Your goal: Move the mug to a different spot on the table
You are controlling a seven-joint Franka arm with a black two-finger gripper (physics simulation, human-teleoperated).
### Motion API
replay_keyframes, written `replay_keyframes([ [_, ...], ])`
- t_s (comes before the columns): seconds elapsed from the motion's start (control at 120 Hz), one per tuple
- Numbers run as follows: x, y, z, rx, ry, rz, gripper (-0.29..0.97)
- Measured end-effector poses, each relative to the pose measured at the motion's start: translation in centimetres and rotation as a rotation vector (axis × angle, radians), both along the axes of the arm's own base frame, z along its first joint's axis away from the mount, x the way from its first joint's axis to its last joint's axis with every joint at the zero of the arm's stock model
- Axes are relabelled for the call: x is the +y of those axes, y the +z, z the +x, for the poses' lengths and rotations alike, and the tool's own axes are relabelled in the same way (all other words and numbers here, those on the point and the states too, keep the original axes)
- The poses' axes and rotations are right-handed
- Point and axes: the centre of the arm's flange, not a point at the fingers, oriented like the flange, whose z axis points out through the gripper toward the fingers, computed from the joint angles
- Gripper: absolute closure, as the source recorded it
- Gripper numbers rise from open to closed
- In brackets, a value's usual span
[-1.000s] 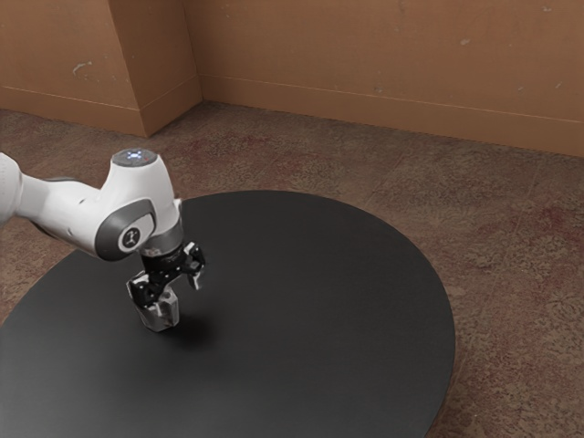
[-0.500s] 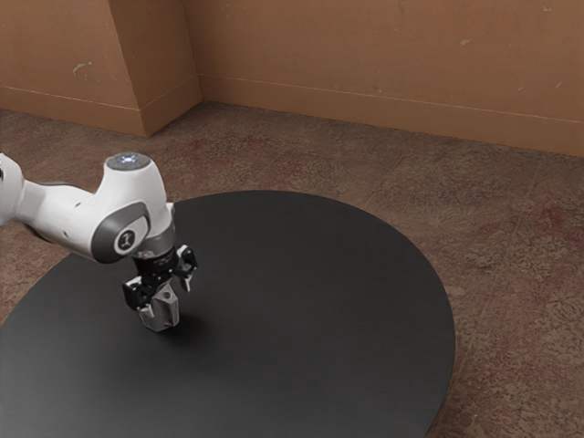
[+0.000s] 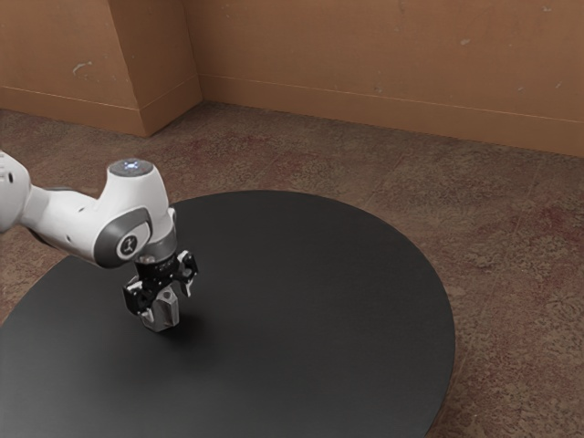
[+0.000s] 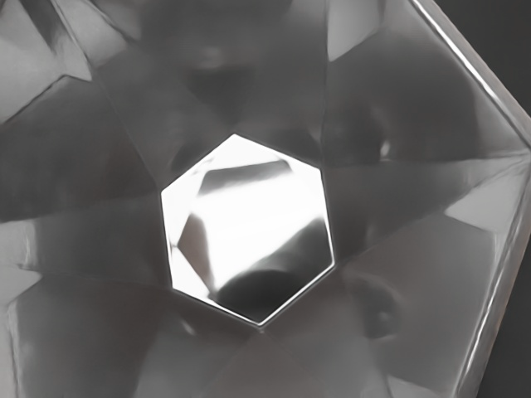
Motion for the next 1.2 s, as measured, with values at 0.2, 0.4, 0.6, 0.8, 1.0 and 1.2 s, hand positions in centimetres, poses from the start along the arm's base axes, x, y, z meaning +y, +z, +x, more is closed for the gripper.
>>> replay_keyframes([
  [0.2, 0.01, -0.17, 0.03, 0.000, -0.003, 0.001, 0.03],
  [0.4, 0.01, -0.22, 0.06, -0.001, -0.004, 0.001, 0.09],
  [0.6, 0.01, -0.21, 0.07, -0.003, -0.002, 0.000, 0.28],
  [0.8, -0.01, -0.37, 0.04, 0.000, -0.002, 0.000, 0.38],
  [1.0, -0.06, -0.39, 0.03, 0.002, -0.002, 0.000, 0.40],
  [1.2, 0.01, -0.26, 0.01, 0.002, -0.001, 0.000, 0.40],
])
